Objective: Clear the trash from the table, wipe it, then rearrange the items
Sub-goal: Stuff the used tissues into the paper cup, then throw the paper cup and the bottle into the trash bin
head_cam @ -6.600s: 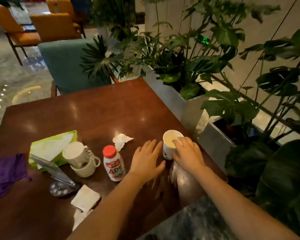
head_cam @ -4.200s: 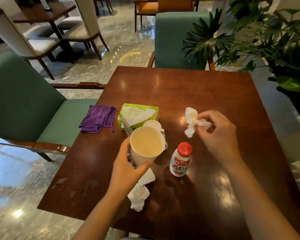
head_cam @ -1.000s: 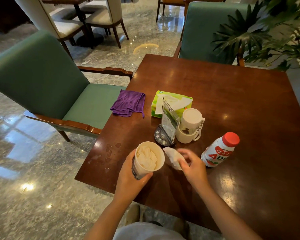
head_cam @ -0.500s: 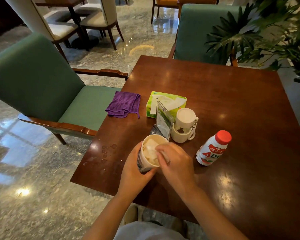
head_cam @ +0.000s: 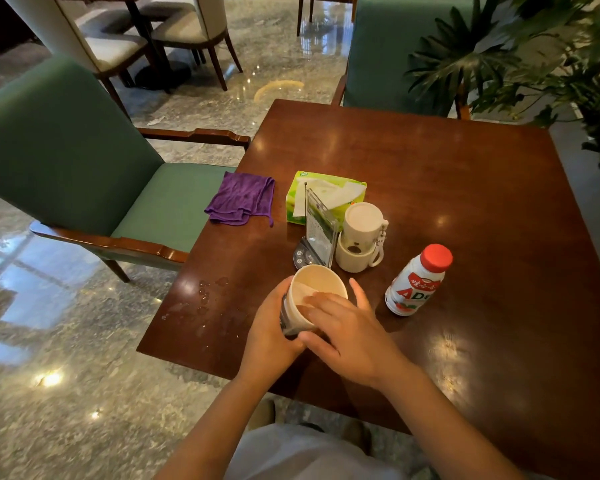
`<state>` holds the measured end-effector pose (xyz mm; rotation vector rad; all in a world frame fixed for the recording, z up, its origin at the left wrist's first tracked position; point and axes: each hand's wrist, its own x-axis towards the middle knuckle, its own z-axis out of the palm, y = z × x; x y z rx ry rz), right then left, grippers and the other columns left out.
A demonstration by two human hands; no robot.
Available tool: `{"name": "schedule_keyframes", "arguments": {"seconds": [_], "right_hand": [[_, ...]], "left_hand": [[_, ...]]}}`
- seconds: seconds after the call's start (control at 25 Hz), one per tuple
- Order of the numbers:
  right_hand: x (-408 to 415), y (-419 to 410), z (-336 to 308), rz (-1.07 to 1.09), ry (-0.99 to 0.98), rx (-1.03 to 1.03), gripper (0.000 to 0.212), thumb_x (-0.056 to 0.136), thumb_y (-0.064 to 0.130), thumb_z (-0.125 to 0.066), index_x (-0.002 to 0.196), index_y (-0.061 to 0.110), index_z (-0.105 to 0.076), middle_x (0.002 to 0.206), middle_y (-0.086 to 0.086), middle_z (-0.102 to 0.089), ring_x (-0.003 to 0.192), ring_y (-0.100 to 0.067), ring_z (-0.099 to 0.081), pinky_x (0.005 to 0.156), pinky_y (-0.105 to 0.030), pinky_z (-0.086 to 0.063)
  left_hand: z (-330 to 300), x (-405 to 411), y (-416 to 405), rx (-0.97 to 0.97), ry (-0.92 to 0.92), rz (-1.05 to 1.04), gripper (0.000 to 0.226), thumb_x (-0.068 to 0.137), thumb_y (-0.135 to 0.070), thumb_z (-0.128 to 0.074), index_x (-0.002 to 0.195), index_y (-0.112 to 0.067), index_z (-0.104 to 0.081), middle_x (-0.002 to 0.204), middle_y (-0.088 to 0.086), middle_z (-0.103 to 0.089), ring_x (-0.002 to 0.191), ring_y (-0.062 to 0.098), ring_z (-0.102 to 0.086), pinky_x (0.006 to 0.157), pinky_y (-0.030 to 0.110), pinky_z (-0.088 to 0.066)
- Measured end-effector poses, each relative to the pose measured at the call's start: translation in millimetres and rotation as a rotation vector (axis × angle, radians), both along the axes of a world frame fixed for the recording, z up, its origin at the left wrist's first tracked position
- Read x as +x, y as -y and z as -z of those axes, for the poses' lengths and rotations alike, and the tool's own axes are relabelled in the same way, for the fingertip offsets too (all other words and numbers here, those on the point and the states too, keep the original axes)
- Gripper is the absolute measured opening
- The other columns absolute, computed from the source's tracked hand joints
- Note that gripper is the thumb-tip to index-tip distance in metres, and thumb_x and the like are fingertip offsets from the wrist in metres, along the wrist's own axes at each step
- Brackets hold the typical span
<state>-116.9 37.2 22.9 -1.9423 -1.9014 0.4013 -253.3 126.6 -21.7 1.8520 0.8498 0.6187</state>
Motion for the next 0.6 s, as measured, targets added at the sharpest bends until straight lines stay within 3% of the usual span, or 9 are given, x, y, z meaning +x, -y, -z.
{"name": "schedule_keyframes", "arguments": {"seconds": [0.08, 0.16, 0.28, 0.36, 0.44, 0.6], "right_hand": [[4.2, 8.5, -5.5, 0.033, 0.009, 0.074, 0.046, 0.092, 0.048, -0.035, 0.122, 0.021, -0.057, 0.130, -0.001, -0.058, 0.123, -0.017, -0.049, 0.111, -0.046, -0.017], [18.7, 17.2, -12.5, 0.156, 0.048, 0.280, 0.037, 0.089, 0.036, -0.046, 0.116, 0.017, -0.062, 0.119, -0.004, -0.065, 0.110, -0.019, -0.058, 0.103, -0.039, -0.036], [61.6, 30.1, -20.3, 0.486, 0.133, 0.452, 0.029, 0.082, 0.019, -0.062, 0.111, 0.014, -0.064, 0.114, -0.009, -0.064, 0.107, -0.026, -0.057, 0.089, -0.039, -0.044], [92.4, 35.1, -22.4, 0.647, 0.177, 0.308, 0.044, 0.076, 0.014, -0.071, 0.119, 0.015, -0.060, 0.126, -0.016, -0.056, 0.117, -0.034, -0.048, 0.089, -0.047, -0.045], [115.2, 37.1, -19.0, 0.674, 0.215, 0.126, 0.055, 0.075, 0.016, -0.073, 0.127, 0.018, -0.054, 0.134, -0.016, -0.048, 0.122, -0.036, -0.042, 0.090, -0.049, -0.045], [131.9, 40.2, -7.0, 0.578, 0.170, 0.032, 0.054, 0.079, 0.014, -0.068, 0.129, 0.021, -0.050, 0.123, -0.006, -0.055, 0.107, -0.029, -0.054, 0.077, -0.041, -0.052]], "left_hand": [[0.2, 2.5, 1.7, 0.007, 0.013, -0.006, 0.077, 0.069, -0.032, -0.080, 0.132, -0.044, -0.037, 0.131, -0.019, -0.051, 0.121, 0.002, -0.048, 0.098, 0.020, -0.043], [-0.9, 6.7, 2.3, 0.008, 0.020, -0.035, 0.082, 0.067, -0.028, -0.083, 0.128, -0.053, -0.035, 0.129, -0.026, -0.049, 0.122, -0.001, -0.046, 0.098, 0.019, -0.043], [-3.2, 15.0, 3.9, 0.024, 0.019, -0.049, 0.087, 0.066, -0.020, -0.084, 0.124, -0.061, -0.033, 0.123, -0.042, -0.044, 0.119, -0.012, -0.042, 0.091, 0.005, -0.039], [-5.7, 21.1, 7.6, 0.027, 0.029, -0.060, 0.088, 0.066, -0.020, -0.084, 0.123, -0.063, -0.032, 0.121, -0.046, -0.042, 0.117, -0.017, -0.040, 0.086, -0.001, -0.035], [-6.9, 25.9, 11.4, 0.034, 0.043, -0.072, 0.088, 0.066, -0.020, -0.084, 0.123, -0.063, -0.032, 0.121, -0.048, -0.041, 0.117, -0.018, -0.039, 0.086, -0.003, -0.033], [-7.0, 32.8, 21.1, 0.041, 0.033, -0.094, 0.087, 0.066, -0.024, -0.083, 0.123, -0.063, -0.031, 0.121, -0.049, -0.040, 0.117, -0.019, -0.037, 0.085, -0.004, -0.032]]}}
